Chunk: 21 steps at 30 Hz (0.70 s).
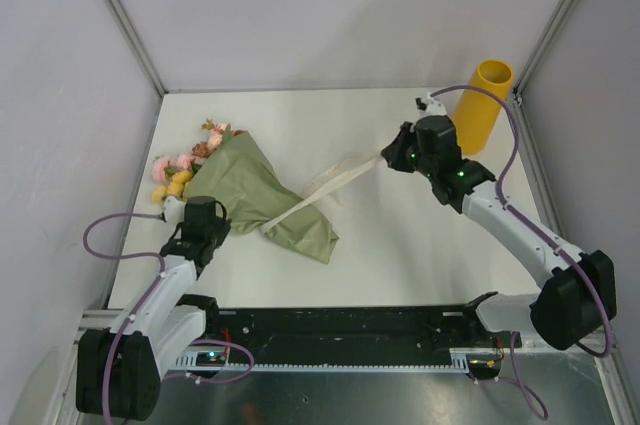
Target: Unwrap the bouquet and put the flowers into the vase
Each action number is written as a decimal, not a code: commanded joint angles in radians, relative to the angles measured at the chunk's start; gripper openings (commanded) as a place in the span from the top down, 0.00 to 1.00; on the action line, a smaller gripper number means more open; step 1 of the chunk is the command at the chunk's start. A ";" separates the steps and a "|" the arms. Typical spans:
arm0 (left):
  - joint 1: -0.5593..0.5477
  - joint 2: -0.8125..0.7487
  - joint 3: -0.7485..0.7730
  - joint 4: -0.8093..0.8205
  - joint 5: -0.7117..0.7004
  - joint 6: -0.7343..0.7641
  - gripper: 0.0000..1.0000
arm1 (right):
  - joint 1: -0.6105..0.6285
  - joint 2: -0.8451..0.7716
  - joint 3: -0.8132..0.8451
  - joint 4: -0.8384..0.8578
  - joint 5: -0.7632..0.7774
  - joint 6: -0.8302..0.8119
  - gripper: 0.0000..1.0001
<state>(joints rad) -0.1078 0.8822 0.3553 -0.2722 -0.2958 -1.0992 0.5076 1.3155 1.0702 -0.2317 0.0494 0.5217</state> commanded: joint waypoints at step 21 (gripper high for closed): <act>0.010 -0.047 -0.011 -0.001 -0.062 -0.049 1.00 | -0.196 -0.395 0.079 0.216 0.192 -0.205 1.00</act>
<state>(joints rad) -0.1078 0.8577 0.3550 -0.2760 -0.3115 -1.1263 0.3321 0.9611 1.0882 -0.1181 0.1776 0.3771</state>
